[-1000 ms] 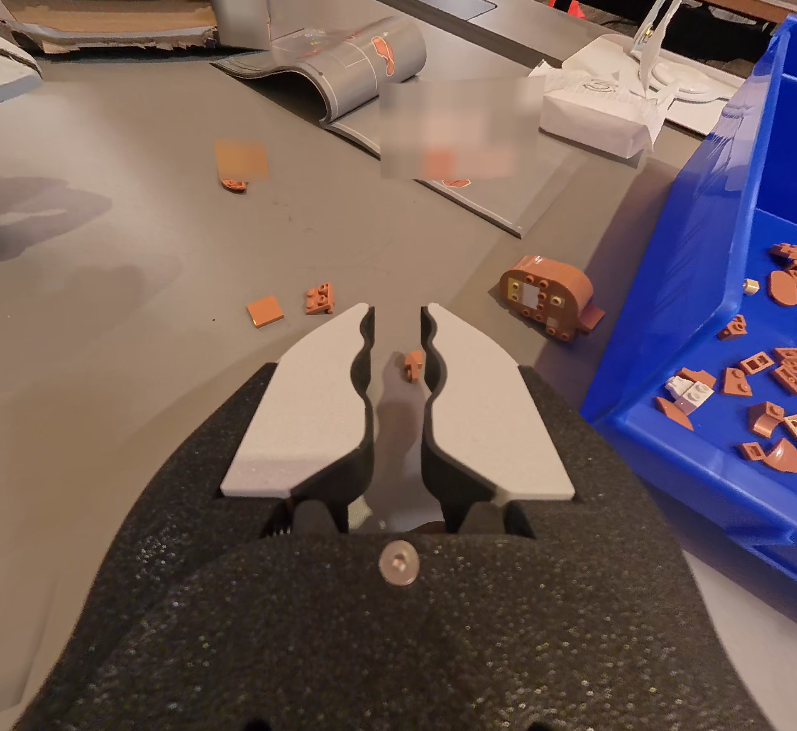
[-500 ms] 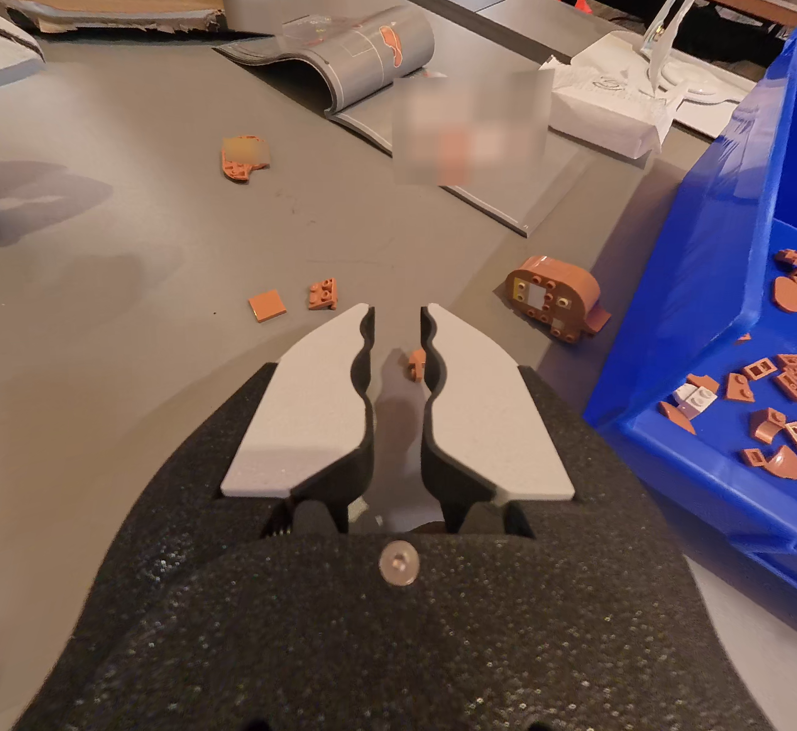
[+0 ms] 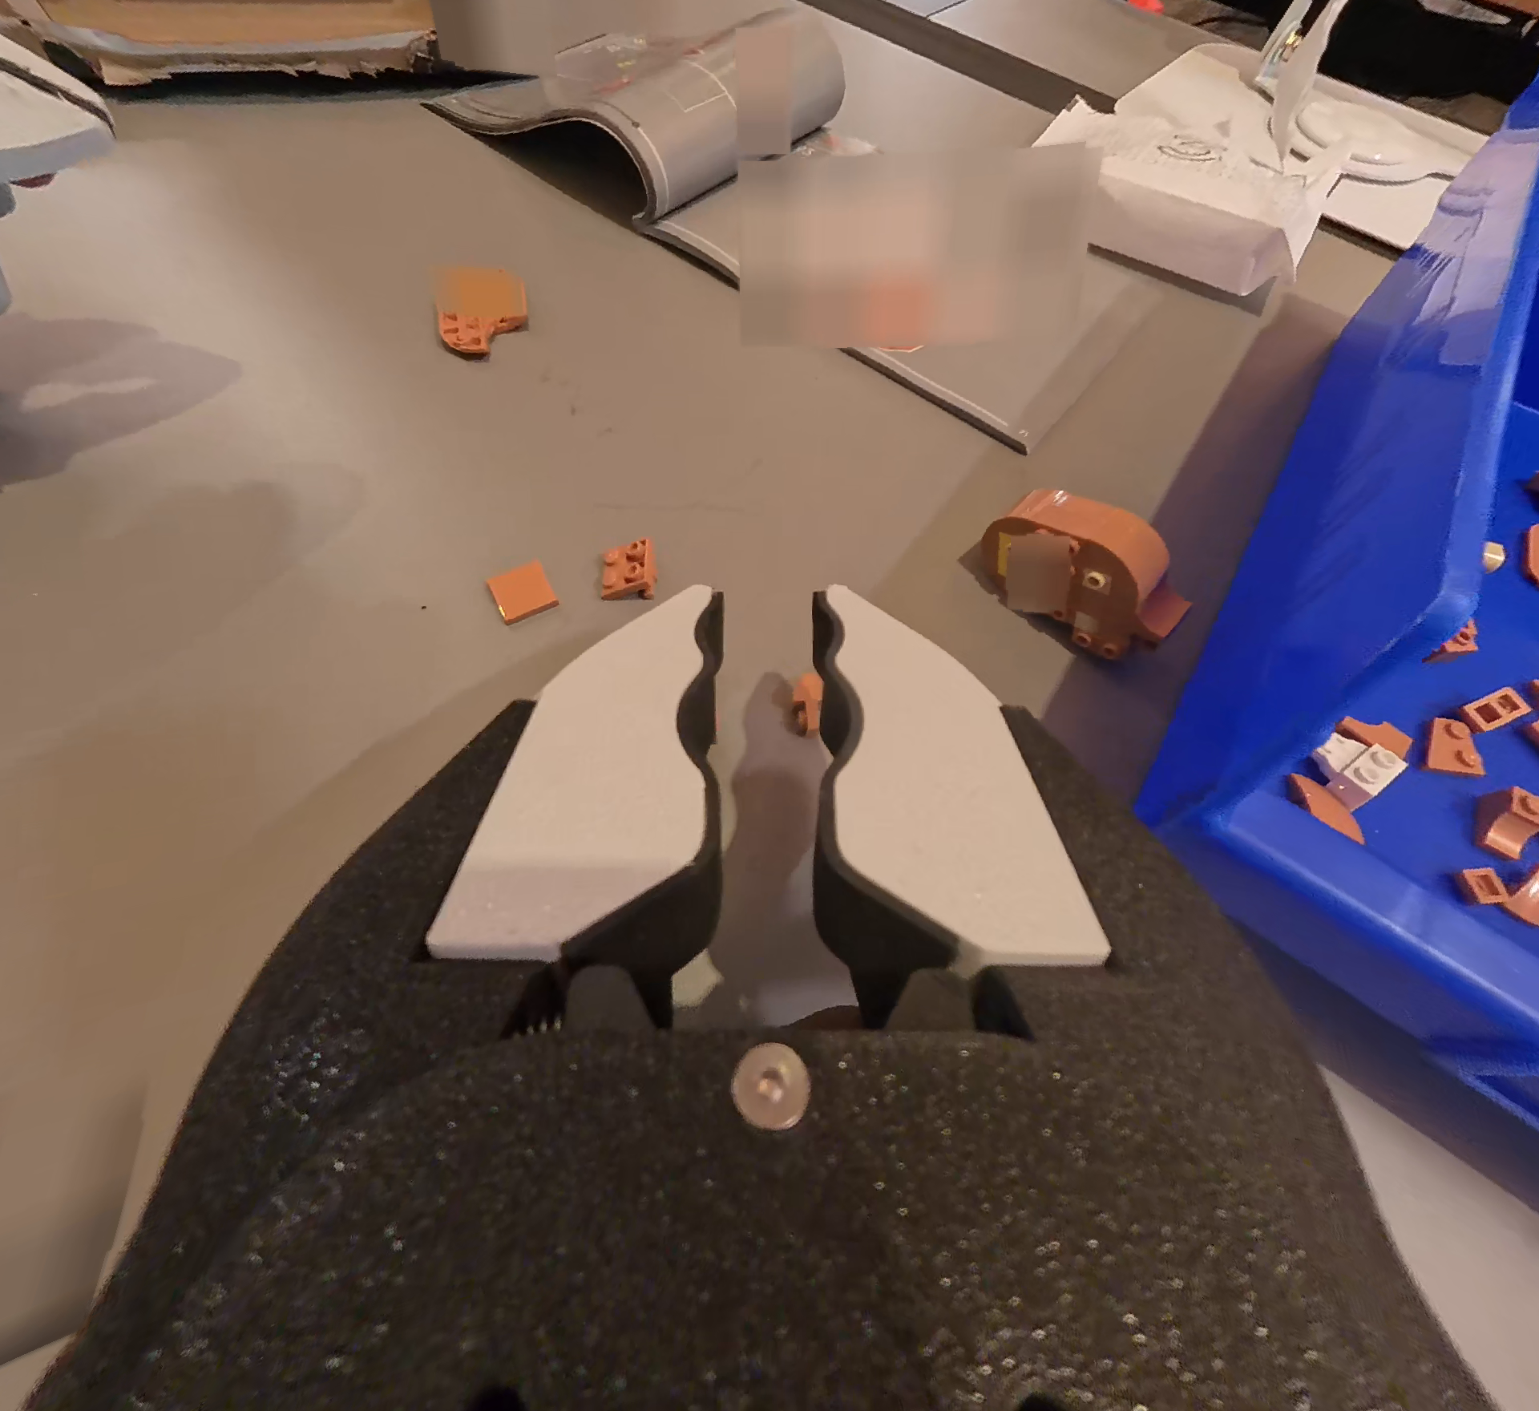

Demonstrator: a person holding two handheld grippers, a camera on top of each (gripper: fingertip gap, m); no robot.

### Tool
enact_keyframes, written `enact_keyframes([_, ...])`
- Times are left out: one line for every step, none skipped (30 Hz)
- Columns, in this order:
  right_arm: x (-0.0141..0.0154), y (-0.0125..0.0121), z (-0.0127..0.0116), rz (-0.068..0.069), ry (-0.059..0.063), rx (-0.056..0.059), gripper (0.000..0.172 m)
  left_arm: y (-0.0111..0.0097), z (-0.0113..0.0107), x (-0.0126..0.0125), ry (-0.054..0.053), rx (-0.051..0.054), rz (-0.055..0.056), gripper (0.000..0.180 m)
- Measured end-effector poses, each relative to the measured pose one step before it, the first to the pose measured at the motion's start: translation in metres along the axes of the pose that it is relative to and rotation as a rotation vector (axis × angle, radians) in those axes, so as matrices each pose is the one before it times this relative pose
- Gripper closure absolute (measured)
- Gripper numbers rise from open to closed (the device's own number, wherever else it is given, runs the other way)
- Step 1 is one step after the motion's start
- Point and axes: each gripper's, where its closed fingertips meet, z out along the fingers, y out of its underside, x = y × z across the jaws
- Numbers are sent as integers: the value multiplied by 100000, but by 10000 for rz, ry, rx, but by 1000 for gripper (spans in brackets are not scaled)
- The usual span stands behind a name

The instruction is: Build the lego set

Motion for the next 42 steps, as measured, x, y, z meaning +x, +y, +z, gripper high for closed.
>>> enact_keyframes([-68, 19, 9, -26, -38, -16, 152, 37, 38, 18, 36, -32, -25, 180])
enact_keyframes([-107, -4, 13, -38, -61, -8, 151, 26, 20, 23, 36, -20, -20, 180])
enact_keyframes([-165, 11, 10, -51, -103, -11, 149, 12, -4, 20, 32, -3, -19, 180])
enact_keyframes([-145, 23, 19, -48, -87, -17, 149, 0, 6, -4, 25, -1, -26, 180])
enact_keyframes([-70, 27, 35, -30, -34, -29, 148, 1, -2, -8, 21, 1, -33, 180])
enact_keyframes([-71, 43, 37, -36, -30, -37, 148, 6, -4, 2, 29, -3, -33, 180])
enact_keyframes([-111, 37, 37, -57, -47, -33, 148, 7, 8, 15, 33, -8, -30, 180])
enact_keyframes([-96, 41, 36, -62, -32, -38, 148, 14, 9, 2, 30, -13, -29, 180])
enact_keyframes([-57, 49, 58, -47, -7, -48, 148, 25, 11, -4, 25, -15, -29, 180])
enact_keyframes([-47, 38, 45, -38, -8, -40, 148, 23, 25, 10, 29, -18, -28, 180])
enact_keyframes([-62, 39, 39, -39, -18, -38, 148, 13, 4, 1, 26, -13, -25, 180])
enact_keyframes([-46, 43, 46, -27, -18, -45, 148, 14, 17, 0, 21, -10, -22, 180])
enact_keyframes([-37, 34, 50, -20, -14, -36, 148, 23, 17, 0, 25, -16, -27, 180])
enact_keyframes([-32, 29, 40, -22, -15, -24, 148, 20, 21, -4, 32, -21, -38, 180])
enact_keyframes([-37, 36, 43, -26, -16, -34, 148, 26, 20, -11, 37, -23, -48, 180])
enact_keyframes([-56, 34, 51, -31, -21, -41, 148, 32, 24, -3, 39, -21, -53, 180])
enact_keyframes([-27, 36, 37, -28, -7, -31, 148, 19, 23, -5, 41, -19, -51, 180])
enact_keyframes([-31, 33, 40, -30, -4, -31, 148, 11, 10, -18, 23, -11, -45, 180])
enact_keyframes([-32, 27, 54, -28, -8, -34, 148, -1, 5, -32, 13, 1, -39, 180])
enact_keyframes([-14, 35, 42, -20, -2, -33, 148, -4, 4, -15, 14, 0, -31, 180])
enact_keyframes([-11, 29, 56, -15, -10, -34, 148, 18, 13, -3, 18, -14, -25, 180])
enact_keyframes([-16, 26, 51, -12, -9, -29, 148, 11, 6, 4, 23, -6, -20, 180])
enact_keyframes([-11, 14, 43, -13, -4, -22, 148, -19, -16, -12, 7, 16, -21, 180])
enact_keyframes([-17, 32, 53, -9, -11, -37, 148, -21, -24, -12, 17, 22, -29, 180])
enact_keyframes([-24, 30, 27, -12, -19, -29, 148, -38, -35, -4, 19, 30, -33, 180])
enact_keyframes([-12, -6, 31, -9, -6, -4, 148, -51, -37, -33, 7, 44, -37, 180])
enact_keyframes([27, -8, 19, 9, 4, -1, 148, -38, -31, -39, 16, 33, -50, 180])
enact_keyframes([27, -5, 22, 24, -6, -3, 148, -13, -22, -23, 34, 19, -58, 180])
enact_keyframes([-5, -5, 21, 27, -28, -4, 148, -29, -14, -5, 47, 21, -54, 180])
enact_keyframes([-2, -20, 12, 33, -35, 9, 148, -25, -17, -24, 29, 17, -60, 180])
enact_keyframes([9, -26, -1, 41, -27, 13, 148, -17, -6, -47, 21, 17, -66, 180])
enact_keyframes([11, -33, 3, 33, -23, 16, 148, -34, -25, -18, 32, 25, -56, 180])
enact_keyframes([-8, -15, 4, 27, -33, 7, 149, -35, -26, -9, 31, 34, -44, 180])
enact_keyframes([-11, -19, -1, 34, -44, 17, 149, -35, -26, -73, -10, 25, -55, 180])
enact_keyframes([-12, -35, -17, 52, -58, 21, 149, -2, 2, -115, -34, 0, -71, 180])
enact_keyframes([25, -32, -34, 82, -61, 34, 149, 40, 38, -27, 23, -30, -52, 180])
enact_keyframes([31, -68, -73, 106, -63, 63, 149, 43, 46, 25, 47, -36, -25, 180])
enact_keyframes([10, -82, -81, 105, -82, 81, 149, 33, 17, -10, 8, -22, -26, 180])
enact_keyframes([-11, -111, -107, 78, -87, 99, 149, -2, 2, -30, -3, 3, -25, 180])
enact_keyframes([-40, -106, -88, 56, -86, 89, 149, 1, 23, -4, 25, -4, -23, 180])
enact_keyframes([1, -63, -67, 64, -58, 64, 149, 46, 78, -3, 44, -46, -43, 180])
enact_keyframes([44, -46, -38, 69, -27, 37, 149, 102, 110, -28, 48, -85, -69, 180])
